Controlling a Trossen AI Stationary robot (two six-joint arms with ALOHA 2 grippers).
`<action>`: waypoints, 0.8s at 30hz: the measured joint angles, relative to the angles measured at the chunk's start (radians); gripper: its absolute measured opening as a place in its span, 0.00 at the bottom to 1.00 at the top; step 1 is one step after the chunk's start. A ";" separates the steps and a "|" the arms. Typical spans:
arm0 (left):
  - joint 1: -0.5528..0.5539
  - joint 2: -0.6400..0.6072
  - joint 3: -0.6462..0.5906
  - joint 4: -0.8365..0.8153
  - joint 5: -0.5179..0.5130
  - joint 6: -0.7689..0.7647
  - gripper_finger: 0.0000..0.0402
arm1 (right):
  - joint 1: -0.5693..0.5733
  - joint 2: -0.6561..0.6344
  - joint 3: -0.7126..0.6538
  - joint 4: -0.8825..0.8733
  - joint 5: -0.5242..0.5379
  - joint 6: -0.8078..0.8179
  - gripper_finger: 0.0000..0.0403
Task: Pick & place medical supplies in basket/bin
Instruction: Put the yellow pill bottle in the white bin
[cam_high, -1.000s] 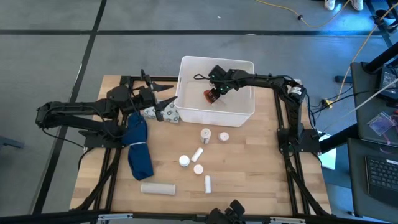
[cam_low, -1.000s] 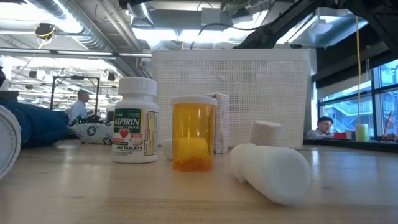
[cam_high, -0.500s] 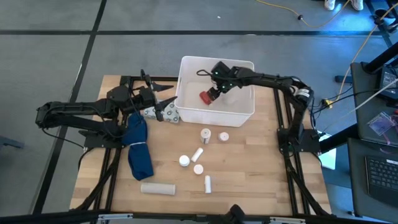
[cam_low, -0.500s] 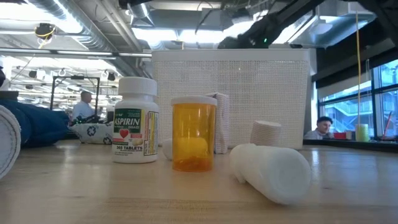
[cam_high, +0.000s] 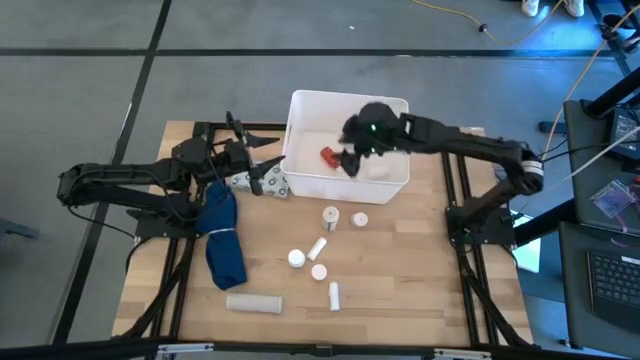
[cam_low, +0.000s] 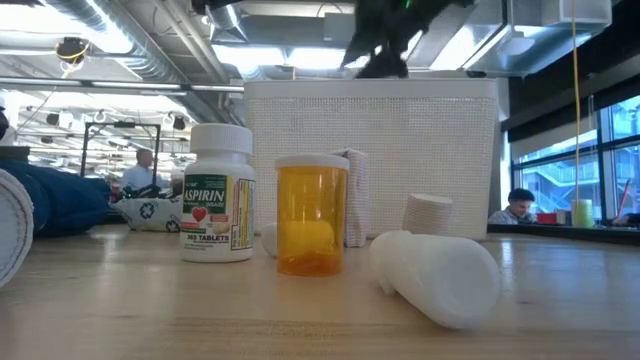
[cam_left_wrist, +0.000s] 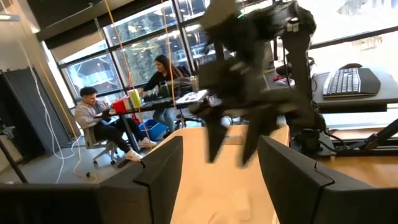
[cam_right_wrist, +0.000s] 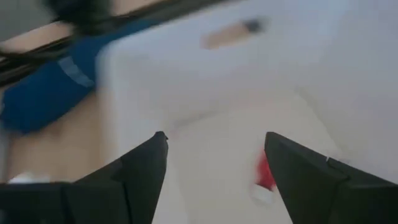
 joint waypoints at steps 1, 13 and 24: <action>0.000 0.000 0.000 0.000 0.003 -0.009 0.51 | 0.029 -0.011 0.000 0.000 0.000 -0.022 0.67; -0.006 0.000 0.000 -0.076 0.162 -0.205 0.51 | 0.381 0.004 -0.001 -0.013 0.053 -0.146 0.67; -0.108 0.055 0.001 -0.149 0.208 -0.270 0.51 | 0.548 0.120 -0.001 -0.002 0.095 -0.018 0.67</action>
